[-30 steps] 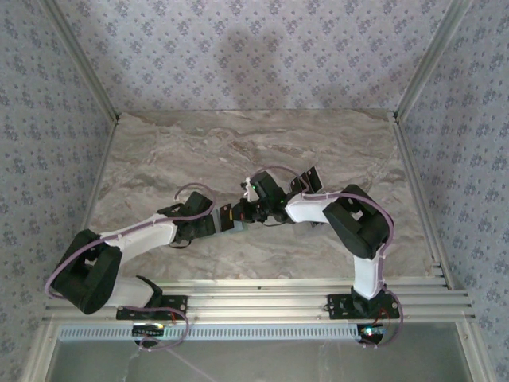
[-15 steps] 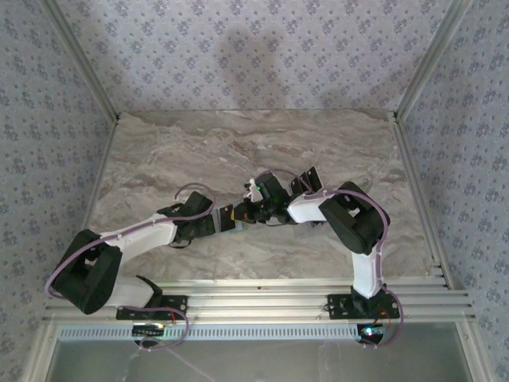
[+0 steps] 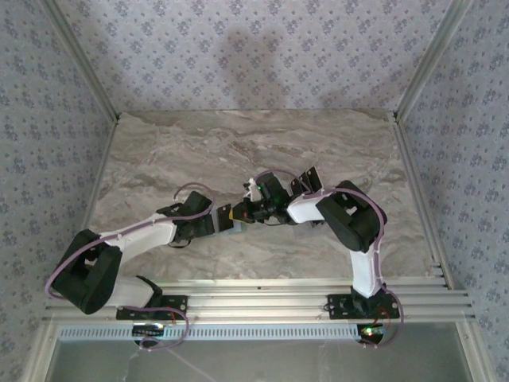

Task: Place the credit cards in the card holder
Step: Insert the credit card into the card slot.

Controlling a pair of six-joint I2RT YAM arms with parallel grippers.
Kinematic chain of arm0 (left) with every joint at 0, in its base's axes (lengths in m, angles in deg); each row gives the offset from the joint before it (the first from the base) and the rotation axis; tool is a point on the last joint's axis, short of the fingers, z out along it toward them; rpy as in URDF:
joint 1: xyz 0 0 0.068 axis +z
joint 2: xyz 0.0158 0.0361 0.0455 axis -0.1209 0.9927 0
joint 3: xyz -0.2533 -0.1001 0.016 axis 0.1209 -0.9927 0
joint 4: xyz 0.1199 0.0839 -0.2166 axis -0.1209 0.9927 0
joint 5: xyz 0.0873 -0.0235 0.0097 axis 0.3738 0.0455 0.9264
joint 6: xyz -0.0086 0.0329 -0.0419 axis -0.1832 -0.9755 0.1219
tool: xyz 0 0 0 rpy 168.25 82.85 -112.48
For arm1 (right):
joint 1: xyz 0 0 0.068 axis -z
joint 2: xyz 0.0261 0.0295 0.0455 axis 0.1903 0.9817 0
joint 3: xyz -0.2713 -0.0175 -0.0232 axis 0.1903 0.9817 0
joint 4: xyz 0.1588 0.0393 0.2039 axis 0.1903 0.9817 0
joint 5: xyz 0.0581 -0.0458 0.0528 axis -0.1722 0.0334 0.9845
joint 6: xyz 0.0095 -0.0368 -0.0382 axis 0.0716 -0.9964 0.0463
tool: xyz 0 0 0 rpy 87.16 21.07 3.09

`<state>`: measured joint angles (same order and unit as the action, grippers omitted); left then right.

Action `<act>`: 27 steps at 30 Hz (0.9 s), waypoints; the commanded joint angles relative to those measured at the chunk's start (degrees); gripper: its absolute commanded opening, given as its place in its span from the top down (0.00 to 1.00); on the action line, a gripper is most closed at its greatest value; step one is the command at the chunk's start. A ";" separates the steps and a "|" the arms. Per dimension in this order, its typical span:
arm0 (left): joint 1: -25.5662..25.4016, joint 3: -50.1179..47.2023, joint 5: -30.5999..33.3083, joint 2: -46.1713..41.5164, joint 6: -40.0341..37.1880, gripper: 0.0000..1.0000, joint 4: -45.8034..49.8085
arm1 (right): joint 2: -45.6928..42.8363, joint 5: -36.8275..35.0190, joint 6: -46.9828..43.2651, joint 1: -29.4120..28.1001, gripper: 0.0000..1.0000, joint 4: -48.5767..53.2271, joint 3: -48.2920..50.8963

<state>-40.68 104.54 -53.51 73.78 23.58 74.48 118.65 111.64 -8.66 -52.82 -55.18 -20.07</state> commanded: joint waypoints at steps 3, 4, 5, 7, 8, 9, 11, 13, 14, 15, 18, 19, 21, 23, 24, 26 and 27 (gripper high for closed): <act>0.25 -1.06 0.82 0.36 0.09 0.04 2.18 | 1.79 1.19 1.24 0.22 1.00 -0.96 0.27; 0.24 -1.10 0.82 0.40 0.07 0.04 2.17 | 1.93 1.28 1.37 0.26 1.00 -1.10 0.31; 0.21 -1.08 0.79 0.44 0.10 0.04 2.10 | 2.00 1.38 1.65 0.36 1.00 -1.44 0.39; 0.25 -1.14 0.79 0.50 0.09 0.04 2.09 | 2.15 2.00 2.46 0.59 1.00 -2.49 0.66; 0.25 -1.08 0.84 0.48 0.17 0.04 2.05 | 2.15 2.28 2.91 0.68 1.00 -3.10 0.83; 0.20 -1.12 0.81 0.44 0.17 0.04 2.06 | 2.07 2.53 3.43 0.79 1.00 -3.64 1.03; 0.22 -1.09 0.76 0.47 0.12 0.04 2.09 | 1.60 2.75 4.34 1.14 1.00 -4.65 1.48; 0.22 -1.12 0.77 0.44 0.17 0.04 2.05 | 0.83 2.86 4.87 1.41 1.00 -5.41 2.06; 0.24 -1.14 0.82 0.43 0.17 0.04 2.09 | 0.32 2.80 4.90 1.57 1.00 -5.57 2.33; 0.25 -1.10 0.82 0.42 0.17 0.04 2.09 | -0.35 2.70 4.94 1.68 1.00 -5.41 2.55; 0.24 -1.28 0.82 0.40 0.22 0.04 1.92 | -1.50 2.41 4.71 1.90 1.00 -5.05 2.90; 0.22 -1.32 0.82 0.43 0.19 0.04 1.87 | -1.59 2.29 4.62 1.90 1.00 -4.76 2.86; 0.21 -1.32 0.78 0.40 0.09 0.04 1.83 | -1.58 2.33 4.51 1.86 1.00 -4.48 2.56; 0.25 -1.40 0.77 0.51 0.01 0.04 1.83 | -1.14 2.42 4.56 1.85 1.00 -4.51 2.18; 0.25 -1.38 0.83 0.53 0.07 0.04 1.83 | -0.94 2.42 4.65 1.82 1.00 -4.66 2.05; 0.18 -1.33 0.82 0.52 0.00 0.04 1.83 | -0.60 2.41 4.73 1.68 1.00 -4.74 1.75; 0.25 -1.39 0.77 0.47 0.02 0.04 1.83 | -0.38 2.40 4.74 1.53 1.00 -4.75 1.53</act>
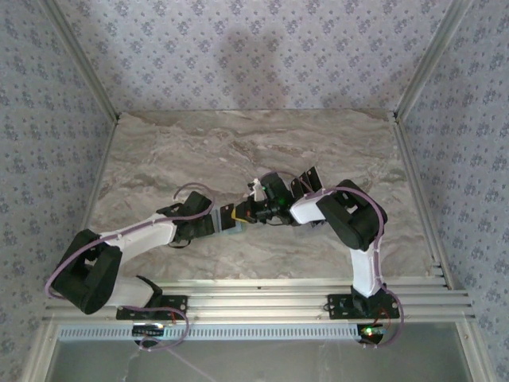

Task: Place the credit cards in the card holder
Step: Insert the credit card into the card slot.

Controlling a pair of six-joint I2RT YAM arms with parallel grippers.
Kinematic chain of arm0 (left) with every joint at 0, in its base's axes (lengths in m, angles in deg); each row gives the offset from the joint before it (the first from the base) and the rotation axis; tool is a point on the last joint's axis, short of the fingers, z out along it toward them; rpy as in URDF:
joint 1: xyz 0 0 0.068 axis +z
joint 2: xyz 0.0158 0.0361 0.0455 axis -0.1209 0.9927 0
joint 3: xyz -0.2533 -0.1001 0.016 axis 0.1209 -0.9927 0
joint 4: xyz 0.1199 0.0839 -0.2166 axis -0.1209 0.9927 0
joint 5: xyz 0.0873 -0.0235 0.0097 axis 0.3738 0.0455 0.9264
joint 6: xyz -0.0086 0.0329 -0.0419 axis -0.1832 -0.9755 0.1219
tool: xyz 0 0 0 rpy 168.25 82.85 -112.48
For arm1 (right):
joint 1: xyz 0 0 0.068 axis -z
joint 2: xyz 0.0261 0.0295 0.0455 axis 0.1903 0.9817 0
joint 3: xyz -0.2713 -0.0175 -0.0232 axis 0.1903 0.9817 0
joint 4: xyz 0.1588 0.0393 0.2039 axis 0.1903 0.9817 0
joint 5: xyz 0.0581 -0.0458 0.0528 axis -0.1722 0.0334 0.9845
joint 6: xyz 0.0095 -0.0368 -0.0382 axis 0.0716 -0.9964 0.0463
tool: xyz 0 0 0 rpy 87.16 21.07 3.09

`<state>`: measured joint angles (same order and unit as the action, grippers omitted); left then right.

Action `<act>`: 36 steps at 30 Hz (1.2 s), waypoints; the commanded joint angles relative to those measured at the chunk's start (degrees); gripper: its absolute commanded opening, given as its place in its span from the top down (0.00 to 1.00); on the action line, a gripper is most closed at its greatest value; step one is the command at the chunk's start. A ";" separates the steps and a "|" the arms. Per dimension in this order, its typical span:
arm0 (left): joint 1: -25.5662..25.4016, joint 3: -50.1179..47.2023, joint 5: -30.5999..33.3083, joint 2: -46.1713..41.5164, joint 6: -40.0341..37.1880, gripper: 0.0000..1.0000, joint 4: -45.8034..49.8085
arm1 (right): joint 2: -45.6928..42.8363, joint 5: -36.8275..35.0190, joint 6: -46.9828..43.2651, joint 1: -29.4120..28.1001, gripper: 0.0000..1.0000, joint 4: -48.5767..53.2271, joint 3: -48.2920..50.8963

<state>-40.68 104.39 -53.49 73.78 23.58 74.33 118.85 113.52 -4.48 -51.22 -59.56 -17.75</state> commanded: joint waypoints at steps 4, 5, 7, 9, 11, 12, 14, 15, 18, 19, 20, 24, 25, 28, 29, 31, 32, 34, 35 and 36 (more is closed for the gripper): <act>0.23 -1.25 0.74 0.53 0.06 0.04 1.93 | -0.19 0.68 0.68 -0.37 1.00 -0.37 -1.48; 0.24 -1.24 0.77 0.53 0.02 0.04 1.98 | -0.23 0.67 0.78 -0.53 1.00 -0.48 -1.59; 0.21 -1.25 0.75 0.49 0.13 0.04 1.98 | -0.24 0.72 0.89 -0.63 1.00 -0.51 -1.90; 0.22 -1.18 0.74 0.45 0.09 0.04 2.02 | -0.55 0.80 1.05 -0.71 1.00 -0.75 -1.97; 0.21 -1.25 0.80 0.33 0.17 0.04 2.07 | -0.93 0.72 1.14 -0.82 1.00 -0.72 -1.87; 0.25 -1.25 0.83 0.34 0.22 0.04 2.07 | -1.09 0.72 1.08 -0.84 1.00 -0.70 -1.87; 0.21 -1.30 0.83 0.23 0.19 0.04 2.16 | -1.28 0.60 1.12 -0.87 1.00 -0.61 -1.92; 0.24 -1.34 0.86 0.18 0.20 0.04 2.23 | -1.24 0.59 1.09 -0.85 1.00 -0.60 -1.96; 0.25 -1.32 0.87 0.18 0.22 0.04 2.24 | -0.71 0.53 0.98 -0.82 1.00 -0.46 -2.14; 0.25 -1.28 0.84 0.18 0.17 0.04 2.20 | -0.52 0.50 1.05 -0.81 1.00 -0.55 -2.22; 0.20 -1.33 0.83 0.18 0.17 0.04 2.16 | -0.25 0.57 1.07 -0.89 1.00 -0.60 -2.30; 0.24 -1.27 0.83 0.31 0.22 0.04 2.15 | 0.54 0.54 1.29 -1.05 1.00 -0.93 -2.48; 0.23 -1.26 0.83 0.35 0.22 0.04 2.09 | 0.76 0.58 1.27 -1.09 1.00 -0.90 -2.58; 0.19 -1.25 0.92 0.35 0.20 0.04 2.09 | 1.23 0.56 1.32 -1.31 1.00 -1.00 -2.72; 0.23 -1.25 0.94 0.31 0.17 0.04 2.06 | 1.36 0.54 1.32 -1.35 1.00 -1.02 -2.68; 0.25 -1.25 0.93 0.34 0.19 0.04 2.03 | 1.73 0.45 1.42 -1.45 1.00 -1.07 -2.72; 0.25 -1.27 0.93 0.33 0.21 0.04 2.14 | 1.86 0.45 1.47 -1.42 1.00 -1.16 -2.67; 0.27 -1.25 0.90 0.31 0.17 0.04 2.14 | 2.16 0.46 1.50 -1.57 1.00 -1.37 -2.49; 0.25 -1.30 0.92 0.35 0.16 0.04 2.05 | 2.23 0.37 1.61 -1.58 1.00 -1.37 -2.42; 0.23 -1.25 0.97 0.31 0.24 0.04 2.02 | 2.47 0.38 1.65 -1.59 1.00 -1.46 -2.40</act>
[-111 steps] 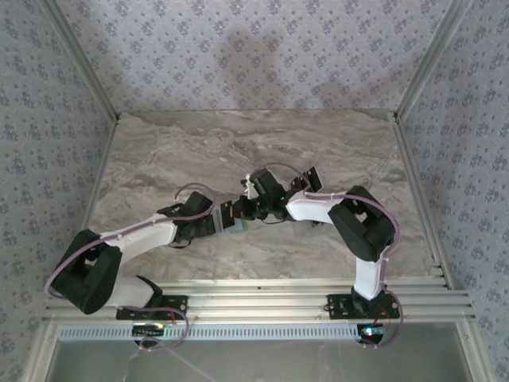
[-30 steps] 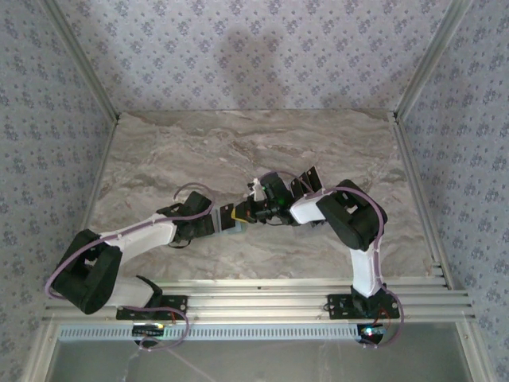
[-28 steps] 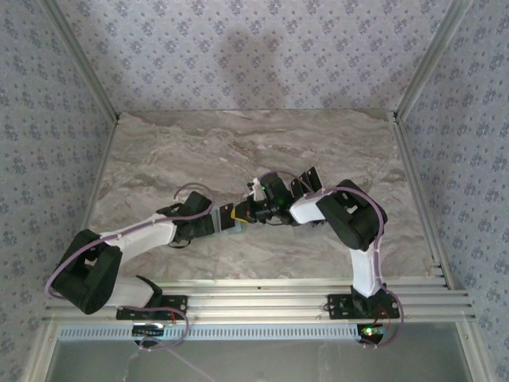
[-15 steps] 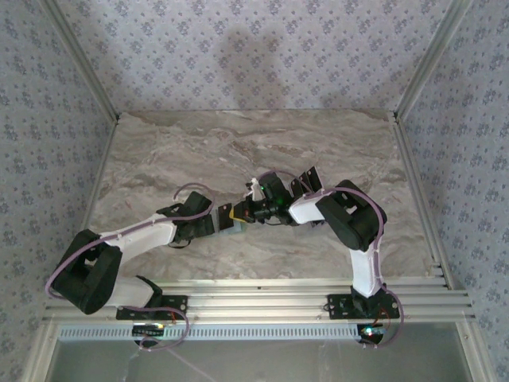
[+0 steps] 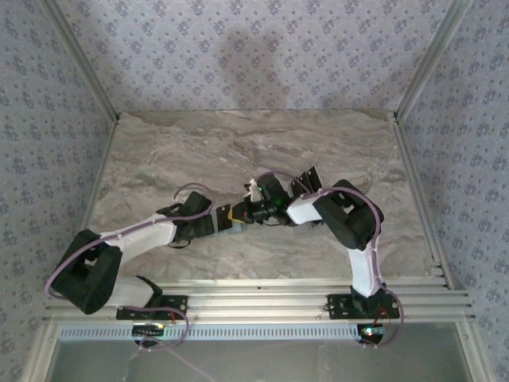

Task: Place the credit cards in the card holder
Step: Insert the credit card into the card slot.

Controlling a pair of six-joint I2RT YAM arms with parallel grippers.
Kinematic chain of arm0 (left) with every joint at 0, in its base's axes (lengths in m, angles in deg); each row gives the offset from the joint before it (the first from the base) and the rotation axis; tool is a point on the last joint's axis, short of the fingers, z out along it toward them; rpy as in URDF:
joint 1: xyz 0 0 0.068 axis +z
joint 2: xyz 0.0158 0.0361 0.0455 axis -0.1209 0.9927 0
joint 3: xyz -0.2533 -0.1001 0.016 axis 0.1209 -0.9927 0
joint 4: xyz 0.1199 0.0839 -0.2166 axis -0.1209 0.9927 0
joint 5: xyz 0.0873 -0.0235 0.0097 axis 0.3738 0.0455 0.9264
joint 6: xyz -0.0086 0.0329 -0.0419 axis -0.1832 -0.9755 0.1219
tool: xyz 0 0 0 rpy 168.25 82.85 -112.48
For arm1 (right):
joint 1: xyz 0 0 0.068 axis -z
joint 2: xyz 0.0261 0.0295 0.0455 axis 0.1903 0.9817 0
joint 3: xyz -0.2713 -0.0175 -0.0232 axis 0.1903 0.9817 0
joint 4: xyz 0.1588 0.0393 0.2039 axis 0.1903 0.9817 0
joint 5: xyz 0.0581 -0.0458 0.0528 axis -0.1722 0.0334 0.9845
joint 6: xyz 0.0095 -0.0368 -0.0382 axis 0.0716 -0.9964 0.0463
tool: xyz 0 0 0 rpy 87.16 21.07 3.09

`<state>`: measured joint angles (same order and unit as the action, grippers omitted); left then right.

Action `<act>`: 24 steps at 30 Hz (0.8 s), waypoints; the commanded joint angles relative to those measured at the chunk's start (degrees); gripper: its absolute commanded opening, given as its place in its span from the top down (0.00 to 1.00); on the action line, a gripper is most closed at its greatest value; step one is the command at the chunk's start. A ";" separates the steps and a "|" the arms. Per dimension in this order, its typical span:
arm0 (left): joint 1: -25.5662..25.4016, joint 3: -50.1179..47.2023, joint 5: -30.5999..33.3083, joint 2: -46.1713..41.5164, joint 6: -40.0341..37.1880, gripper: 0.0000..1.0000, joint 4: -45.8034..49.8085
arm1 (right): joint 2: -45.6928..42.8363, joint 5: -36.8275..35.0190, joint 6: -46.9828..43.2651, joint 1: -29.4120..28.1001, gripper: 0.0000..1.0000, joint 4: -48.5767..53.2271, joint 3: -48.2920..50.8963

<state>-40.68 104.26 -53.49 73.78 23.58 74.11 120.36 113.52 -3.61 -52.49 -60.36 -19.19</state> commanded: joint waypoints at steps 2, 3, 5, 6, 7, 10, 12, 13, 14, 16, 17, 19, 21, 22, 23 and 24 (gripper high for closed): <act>0.25 -1.13 0.94 0.37 0.19 0.04 2.24 | 1.15 0.47 0.89 -0.34 1.00 -1.00 -0.79; 0.25 -1.12 0.92 0.34 0.17 0.04 2.28 | 1.15 0.32 0.95 -0.33 1.00 -1.05 -0.66; 0.25 -1.12 0.92 0.35 0.17 0.04 2.24 | 1.15 0.25 0.94 -0.35 1.00 -1.18 -0.37; 0.25 -1.12 0.92 0.35 0.22 0.04 2.29 | 1.15 0.21 0.95 -0.38 1.00 -1.28 -0.24; 0.25 -1.12 0.95 0.35 0.17 0.04 2.29 | 1.10 0.19 0.93 -0.29 1.00 -1.36 0.00; 0.31 -1.12 0.99 0.38 0.09 0.04 2.29 | 0.87 -0.07 0.99 0.15 1.00 -1.83 0.74; 0.21 -1.12 0.94 0.44 0.09 0.04 2.29 | 0.89 -0.10 1.01 0.46 1.00 -1.97 1.21; 0.23 -1.12 0.96 0.39 0.09 0.04 2.28 | 0.95 -0.07 1.00 0.61 1.00 -2.06 1.32; 0.21 -1.12 0.93 0.40 0.16 0.04 2.26 | 0.97 -0.07 0.91 0.70 1.00 -2.00 1.39; 0.22 -1.12 0.94 0.44 0.12 0.04 2.24 | 1.15 0.02 0.85 0.74 1.00 -1.97 1.50; 0.25 -1.12 1.00 0.44 0.14 0.04 2.29 | 1.15 0.02 0.75 0.81 1.00 -2.03 1.52; 0.21 -1.12 0.93 0.43 0.11 0.04 2.31 | 1.32 0.02 0.73 0.74 1.00 -2.08 1.76; 0.19 -1.12 0.96 0.34 0.13 0.04 2.37 | 1.41 0.15 0.78 0.78 1.00 -2.24 1.91; 0.24 -1.12 0.98 0.38 0.10 0.04 2.38 | 1.50 0.26 0.75 0.67 1.00 -2.27 1.99; 0.26 -1.12 0.92 0.35 0.19 0.04 2.37 | 1.56 0.35 0.75 0.66 1.00 -2.24 2.03; 0.24 -1.12 0.96 0.35 0.17 0.04 2.32 | 1.59 0.45 0.69 0.57 1.00 -2.24 1.99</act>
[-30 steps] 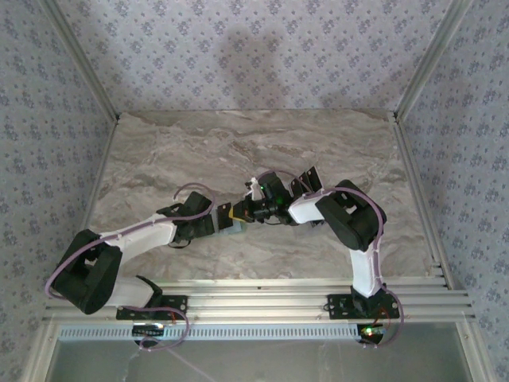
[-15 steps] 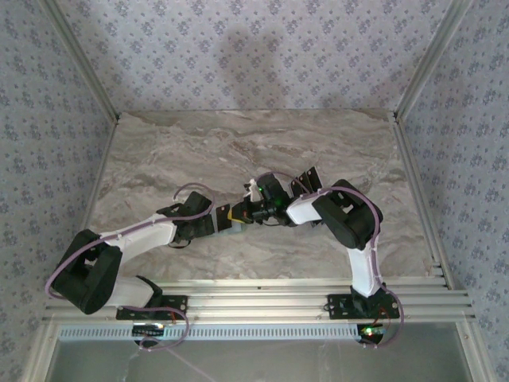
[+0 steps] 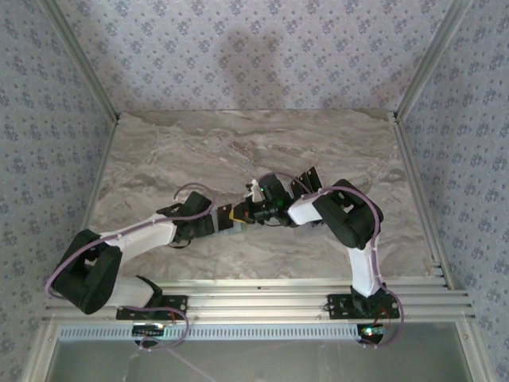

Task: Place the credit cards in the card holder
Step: Insert the credit card into the card slot.

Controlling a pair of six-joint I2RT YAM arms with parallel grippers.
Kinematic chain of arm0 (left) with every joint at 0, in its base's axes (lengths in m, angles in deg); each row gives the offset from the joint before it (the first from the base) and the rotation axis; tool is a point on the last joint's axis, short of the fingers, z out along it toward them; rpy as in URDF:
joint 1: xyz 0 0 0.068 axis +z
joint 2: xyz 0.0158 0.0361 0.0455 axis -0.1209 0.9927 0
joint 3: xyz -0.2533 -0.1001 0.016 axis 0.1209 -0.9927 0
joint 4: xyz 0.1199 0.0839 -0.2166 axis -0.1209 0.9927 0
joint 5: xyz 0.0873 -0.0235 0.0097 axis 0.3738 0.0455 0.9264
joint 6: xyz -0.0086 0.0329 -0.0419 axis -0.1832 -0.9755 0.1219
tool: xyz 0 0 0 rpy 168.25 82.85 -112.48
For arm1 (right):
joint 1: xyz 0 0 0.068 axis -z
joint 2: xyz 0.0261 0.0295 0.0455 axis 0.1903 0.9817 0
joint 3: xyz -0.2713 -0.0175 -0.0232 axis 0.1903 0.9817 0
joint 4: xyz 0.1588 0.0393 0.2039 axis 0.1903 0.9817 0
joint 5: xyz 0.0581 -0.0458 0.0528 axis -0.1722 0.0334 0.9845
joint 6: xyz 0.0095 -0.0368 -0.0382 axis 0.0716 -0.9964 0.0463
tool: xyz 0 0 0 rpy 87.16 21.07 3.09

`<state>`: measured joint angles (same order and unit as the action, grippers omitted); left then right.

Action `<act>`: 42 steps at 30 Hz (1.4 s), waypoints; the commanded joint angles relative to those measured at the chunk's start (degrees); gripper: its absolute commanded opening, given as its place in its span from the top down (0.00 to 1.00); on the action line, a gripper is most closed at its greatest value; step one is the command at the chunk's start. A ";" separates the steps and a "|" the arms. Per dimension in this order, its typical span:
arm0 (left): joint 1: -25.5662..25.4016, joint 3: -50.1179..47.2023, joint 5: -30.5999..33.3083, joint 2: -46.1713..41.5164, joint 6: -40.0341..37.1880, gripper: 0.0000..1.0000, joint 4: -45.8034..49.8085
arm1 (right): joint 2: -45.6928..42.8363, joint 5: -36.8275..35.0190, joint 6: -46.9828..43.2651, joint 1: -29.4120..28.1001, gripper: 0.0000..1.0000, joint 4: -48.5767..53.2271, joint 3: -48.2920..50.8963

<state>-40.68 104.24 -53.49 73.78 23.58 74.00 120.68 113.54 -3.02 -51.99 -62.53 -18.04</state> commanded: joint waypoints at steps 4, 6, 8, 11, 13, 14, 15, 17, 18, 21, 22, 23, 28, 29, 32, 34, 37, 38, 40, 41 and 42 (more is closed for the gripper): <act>0.27 -1.11 0.95 0.33 0.19 0.04 2.48 | 1.35 0.85 0.08 -0.27 1.00 -0.16 1.05; 0.20 -1.10 1.03 0.43 0.18 0.04 2.45 | 1.40 0.96 0.13 -0.45 1.00 -0.18 1.05; 0.25 -1.10 1.01 0.38 0.18 0.04 2.48 | 1.39 0.93 0.06 -0.66 1.00 -0.16 1.05; 0.26 -1.16 0.92 0.35 0.17 0.04 2.48 | 1.47 1.13 0.02 -0.68 1.00 -0.16 1.22; 0.27 -1.16 0.93 0.31 0.17 0.04 2.48 | 1.57 1.24 -0.15 -0.61 1.00 -0.21 1.39; 0.25 -1.13 0.92 0.35 0.17 0.04 2.46 | 1.61 1.40 -0.24 -0.61 1.00 -0.11 1.39; 0.24 -1.19 0.92 0.31 0.18 0.04 2.48 | 1.69 1.47 -0.24 -0.56 1.00 -0.12 1.48; 0.25 -1.12 0.96 0.35 0.22 0.04 2.47 | 1.84 1.73 -0.37 -0.46 1.00 0.16 1.38; 0.24 -1.13 0.94 0.34 0.18 0.04 2.48 | 2.00 1.95 -0.42 -0.42 1.00 0.25 1.40; 0.28 -1.16 0.93 0.26 0.17 0.04 2.48 | 2.39 2.45 -0.55 -0.38 1.00 0.84 0.89; 0.25 -1.17 0.99 0.27 0.25 0.04 2.48 | 2.49 2.54 -0.66 -0.43 1.00 1.11 0.63; 0.21 -1.19 0.94 0.27 0.20 0.04 2.47 | 2.62 2.63 -0.73 -0.45 1.00 1.29 0.44; 0.25 -1.19 1.00 0.27 0.22 0.04 2.48 | 3.10 2.50 -0.77 -0.68 1.00 1.83 -0.27; 0.23 -1.15 0.92 0.27 0.22 0.04 2.48 | 3.19 2.46 -0.69 -0.65 1.00 1.81 -0.48; 0.25 -1.16 0.99 0.33 0.17 0.04 2.48 | 3.46 2.15 -0.61 -0.69 1.00 1.99 -0.93; 0.18 -1.19 0.94 0.35 0.18 0.04 2.39 | 3.61 2.02 -0.64 -0.67 1.00 2.03 -1.14; 0.27 -1.18 0.85 0.35 0.20 0.04 2.40 | 3.81 1.75 -0.55 -0.54 1.00 2.19 -1.66; 0.30 -1.19 0.88 0.35 0.17 0.04 2.40 | 3.89 1.73 -0.52 -0.55 1.00 2.29 -1.89; 0.24 -1.15 0.86 0.35 0.22 0.04 2.40 | 4.07 1.66 -0.53 -0.48 1.00 2.45 -2.33; 0.25 -1.22 0.83 0.35 0.20 0.04 2.40 | 4.15 1.64 -0.52 -0.50 1.00 2.61 -2.58; 0.25 -1.27 0.83 0.35 0.18 0.04 2.40 | 4.19 1.64 -0.54 -0.48 1.00 2.64 -2.64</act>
<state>-40.68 104.24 -53.49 73.78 23.58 74.00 123.20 116.08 -3.04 -52.25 -62.70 -19.67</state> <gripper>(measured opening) 0.958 0.058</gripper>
